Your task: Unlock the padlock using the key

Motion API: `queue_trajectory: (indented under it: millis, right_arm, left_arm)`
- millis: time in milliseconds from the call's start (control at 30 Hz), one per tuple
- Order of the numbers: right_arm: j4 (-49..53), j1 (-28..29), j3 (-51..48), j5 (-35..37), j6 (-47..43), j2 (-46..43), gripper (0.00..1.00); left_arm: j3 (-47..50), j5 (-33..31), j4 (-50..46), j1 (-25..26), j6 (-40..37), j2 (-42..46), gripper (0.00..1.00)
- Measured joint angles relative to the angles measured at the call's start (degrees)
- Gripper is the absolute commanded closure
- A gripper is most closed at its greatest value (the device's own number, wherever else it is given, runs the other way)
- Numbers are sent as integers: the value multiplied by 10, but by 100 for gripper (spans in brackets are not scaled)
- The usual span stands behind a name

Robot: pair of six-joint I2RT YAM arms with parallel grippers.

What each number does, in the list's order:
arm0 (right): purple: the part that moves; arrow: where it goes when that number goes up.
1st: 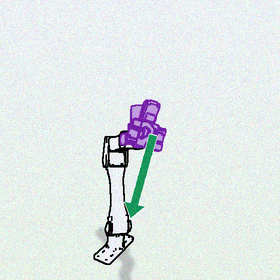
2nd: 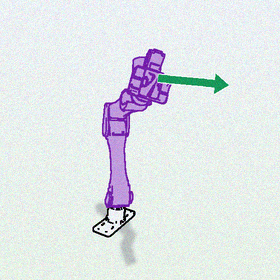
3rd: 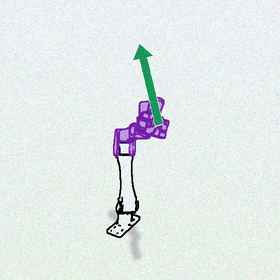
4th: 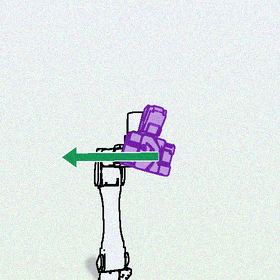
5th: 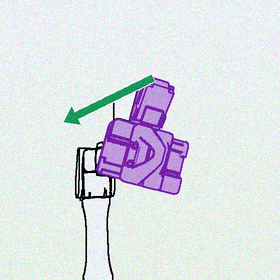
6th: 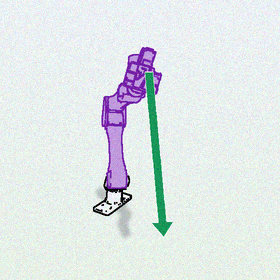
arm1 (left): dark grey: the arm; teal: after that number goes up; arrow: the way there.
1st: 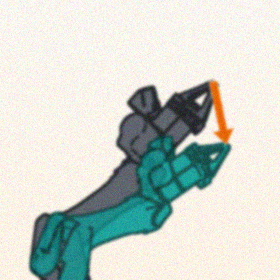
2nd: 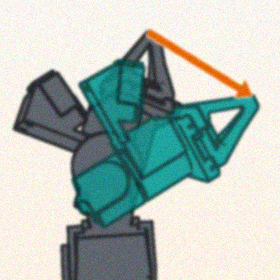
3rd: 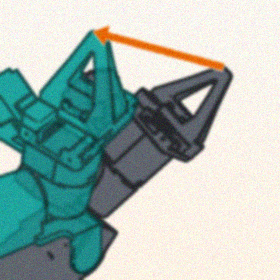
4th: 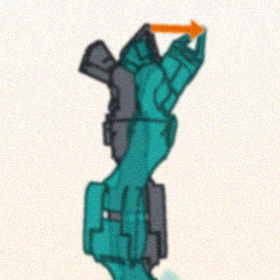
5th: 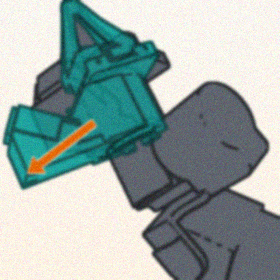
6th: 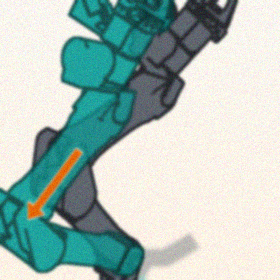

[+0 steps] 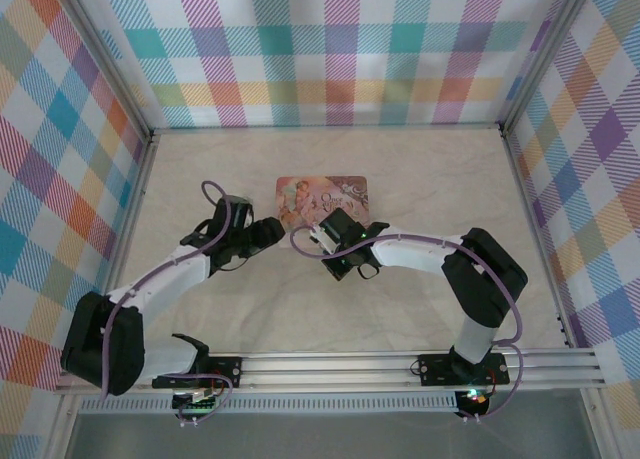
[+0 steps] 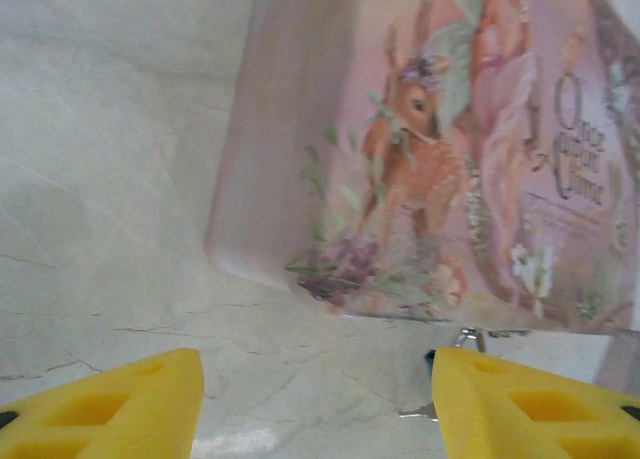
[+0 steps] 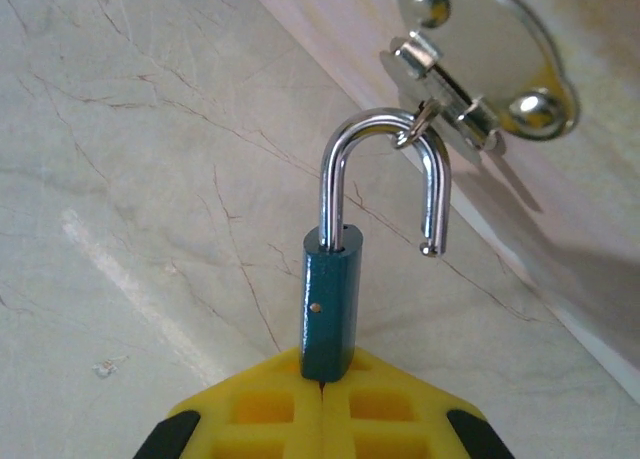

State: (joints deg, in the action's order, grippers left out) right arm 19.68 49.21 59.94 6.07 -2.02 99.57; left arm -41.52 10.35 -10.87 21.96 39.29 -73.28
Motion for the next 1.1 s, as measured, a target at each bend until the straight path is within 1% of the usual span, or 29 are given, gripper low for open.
queue_trajectory:
  millis: [100,233,333,400,500,700,1100]
  right_arm:
    - [6,0,2,6,-25,0,100]
    - [12,0,3,11,-50,0,100]
    - [15,0,3,17,-63,-1,100]
    - [16,0,3,20,-73,-3,100]
    - [15,0,3,23,-91,-8,100]
    - [15,0,3,28,-131,-12,100]
    - [23,0,3,47,-186,-15,100]
  left_arm:
    - [-5,-2,0,0,0,-18,40]
    - [-19,-2,1,-6,-2,-32,44]
    - [-31,-5,1,-11,-6,-40,52]
    - [-37,-6,2,-12,-13,-45,61]
    - [-50,-6,4,-13,-19,-59,70]
    - [-62,-4,10,-15,-26,-92,73]
    - [-64,-2,21,-15,-30,-98,74]
